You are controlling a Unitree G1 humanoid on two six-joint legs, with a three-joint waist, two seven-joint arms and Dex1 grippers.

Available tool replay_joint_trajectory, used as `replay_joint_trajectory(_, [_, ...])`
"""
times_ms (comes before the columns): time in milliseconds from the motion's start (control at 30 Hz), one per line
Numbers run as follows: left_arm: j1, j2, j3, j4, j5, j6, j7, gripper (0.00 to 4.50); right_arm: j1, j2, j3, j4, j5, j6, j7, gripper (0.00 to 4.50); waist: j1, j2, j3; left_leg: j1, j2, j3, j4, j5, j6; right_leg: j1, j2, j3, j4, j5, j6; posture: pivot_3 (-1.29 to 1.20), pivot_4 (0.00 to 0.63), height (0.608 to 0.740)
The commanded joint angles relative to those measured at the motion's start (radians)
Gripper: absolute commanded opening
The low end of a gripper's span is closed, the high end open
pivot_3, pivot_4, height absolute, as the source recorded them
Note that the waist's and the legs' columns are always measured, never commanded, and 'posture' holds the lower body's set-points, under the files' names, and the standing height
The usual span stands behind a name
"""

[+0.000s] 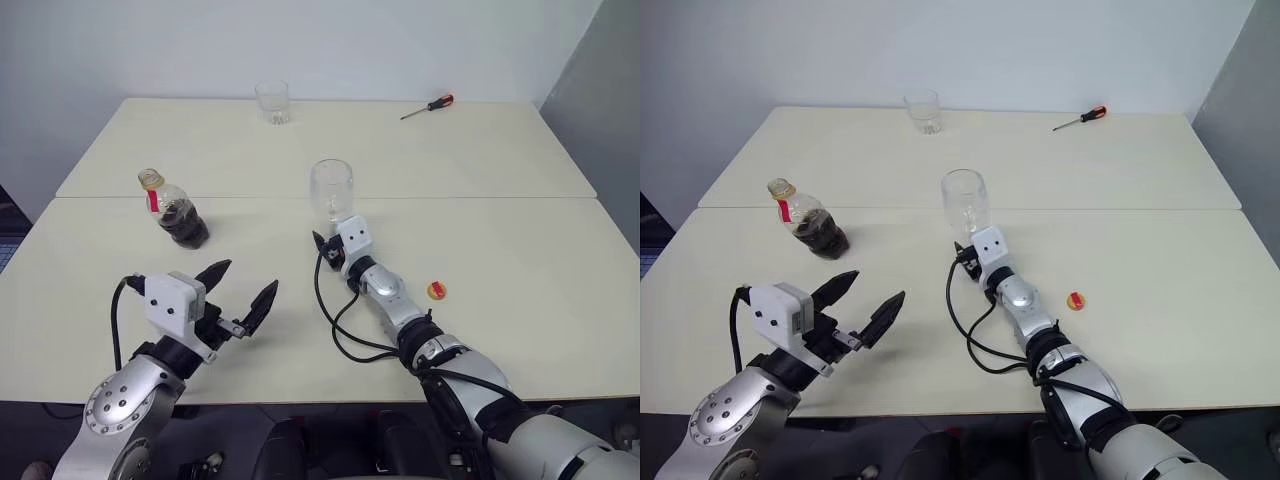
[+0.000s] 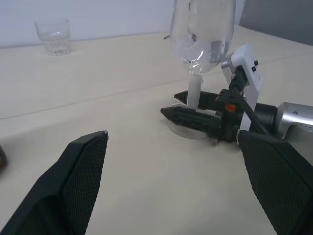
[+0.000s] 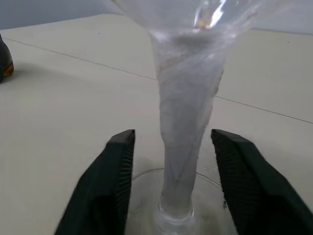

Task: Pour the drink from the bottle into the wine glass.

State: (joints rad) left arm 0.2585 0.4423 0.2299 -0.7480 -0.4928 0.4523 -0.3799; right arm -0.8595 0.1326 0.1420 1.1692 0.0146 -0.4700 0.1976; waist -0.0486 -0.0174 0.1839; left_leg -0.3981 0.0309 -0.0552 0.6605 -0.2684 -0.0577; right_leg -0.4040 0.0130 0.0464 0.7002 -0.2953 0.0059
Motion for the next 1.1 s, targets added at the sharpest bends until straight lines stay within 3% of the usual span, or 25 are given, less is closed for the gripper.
replay_joint_trajectory(33, [-0.02, 0.009, 0.004, -0.044, -0.016, 0.011, 0.008, 4.5, 0.05, 0.106, 0.011, -0.03, -0.019, -0.005, 0.003, 3.9, 0.0, 0.0, 0.0, 0.0, 0.0, 0.0, 0.0, 0.0, 0.0, 0.0, 0.0, 0.0, 0.0, 0.0, 0.0, 0.0, 0.15, 0.74])
replay_joint_trajectory(67, [-0.025, 0.009, 0.005, -0.038, -0.016, 0.011, 0.006, 4.5, 0.052, 0.1, 0.014, -0.034, -0.022, 0.0, 0.004, 4.35, 0.001, 0.0, 0.0, 0.0, 0.0, 0.0, 0.0, 0.0, 0.0, 0.0, 0.0, 0.0, 0.0, 0.0, 0.0, 0.0, 0.15, 0.74])
replay_joint_trajectory(100, [-0.028, 0.009, 0.006, -0.031, -0.015, 0.01, 0.002, 4.5, 0.054, 0.096, 0.014, -0.038, -0.023, 0.004, 0.006, 4.48, 0.001, 0.0, 0.0, 0.0, 0.0, 0.0, 0.0, 0.0, 0.0, 0.0, 0.0, 0.0, 0.0, 0.0, 0.0, 0.0, 0.15, 0.74])
replay_joint_trajectory(300, [-0.011, 0.006, 0.018, -0.005, -0.008, -0.016, -0.026, 4.5, 0.097, 0.058, 0.023, -0.133, -0.028, 0.031, 0.052, 4.48, 0.0, 0.0, 0.0, 0.0, 0.0, 0.0, 0.0, 0.0, 0.0, 0.0, 0.0, 0.0, 0.0, 0.0, 0.0, 0.0, 0.15, 0.74])
replay_joint_trajectory(567, [0.023, 0.001, 0.035, 0.039, 0.004, -0.073, -0.065, 4.5, 0.34, -0.061, 0.056, -0.593, -0.012, 0.208, 0.183, 4.48, 0.006, 0.0, 0.0, 0.0, 0.001, -0.001, 0.0, 0.0, 0.0, 0.0, 0.0, 0.0, 0.0, 0.0, 0.0, 0.0, 0.15, 0.74])
replay_joint_trajectory(933, [-0.022, -0.053, 0.035, 0.178, 0.058, -0.077, 0.025, 4.5, 0.66, -0.413, -0.004, -1.265, 0.059, 0.521, 0.363, 4.48, 0.02, -0.001, 0.0, 0.0, -0.001, -0.001, 0.001, 0.0, 0.0, 0.001, 0.0, 0.0, -0.001, 0.0, 0.001, 0.0, 0.15, 0.74])
replay_joint_trajectory(1100, [-0.15, -0.096, 0.006, 0.349, 0.199, -0.141, 0.134, 4.5, 0.779, -0.556, -0.059, -1.576, 0.24, 0.697, 0.476, 4.48, 0.019, -0.001, 0.0, 0.0, -0.002, -0.002, 0.0, 0.0, 0.0, 0.001, 0.003, -0.002, -0.001, 0.0, 0.0, 0.0, 0.15, 0.74])
